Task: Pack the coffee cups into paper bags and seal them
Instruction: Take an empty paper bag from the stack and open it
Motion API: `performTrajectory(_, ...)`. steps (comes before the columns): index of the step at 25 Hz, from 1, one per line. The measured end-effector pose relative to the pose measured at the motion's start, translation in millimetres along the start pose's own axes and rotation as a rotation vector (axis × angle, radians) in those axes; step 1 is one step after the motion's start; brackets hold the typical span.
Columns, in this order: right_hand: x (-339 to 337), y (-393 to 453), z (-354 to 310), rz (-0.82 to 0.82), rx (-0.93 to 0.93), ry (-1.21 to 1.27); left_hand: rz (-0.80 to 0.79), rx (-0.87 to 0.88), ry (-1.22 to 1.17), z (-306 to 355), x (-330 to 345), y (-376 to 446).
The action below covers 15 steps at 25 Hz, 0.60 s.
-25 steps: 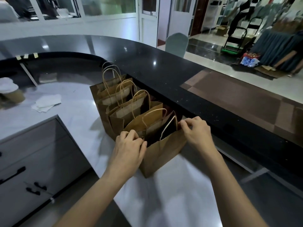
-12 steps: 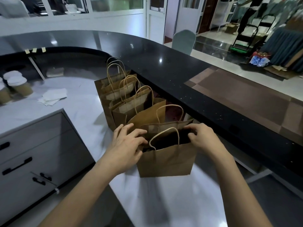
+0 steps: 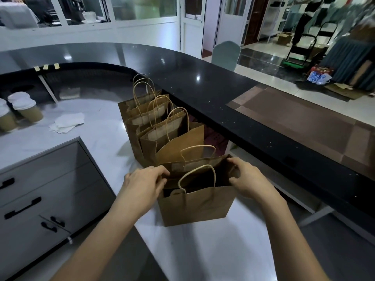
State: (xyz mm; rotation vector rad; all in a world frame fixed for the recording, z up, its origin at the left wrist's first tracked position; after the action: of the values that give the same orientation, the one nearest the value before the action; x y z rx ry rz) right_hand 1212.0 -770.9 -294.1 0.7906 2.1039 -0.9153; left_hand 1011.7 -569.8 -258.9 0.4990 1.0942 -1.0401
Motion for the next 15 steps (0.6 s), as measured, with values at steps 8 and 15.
performTrajectory(8,6,-15,-6,-0.01,-0.048,0.028,-0.185,0.065,-0.111,-1,24,-10)
performTrajectory(15,19,-27,-28,-0.075,-0.144,0.071,-0.314,0.099,-0.11,-9,27,-43)
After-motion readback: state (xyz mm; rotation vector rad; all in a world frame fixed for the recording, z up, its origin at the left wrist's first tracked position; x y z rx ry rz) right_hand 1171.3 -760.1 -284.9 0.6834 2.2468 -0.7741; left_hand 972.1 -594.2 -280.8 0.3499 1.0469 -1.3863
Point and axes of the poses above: each hand's wrist, its own y-axis towards the middle knuckle, its own x-axis out of the palm, z = x × y, the point moved 10 cm from there along y, towards the middle knuckle, and after that the axes turned 9 degrees about -z, right-handed, at the moved point
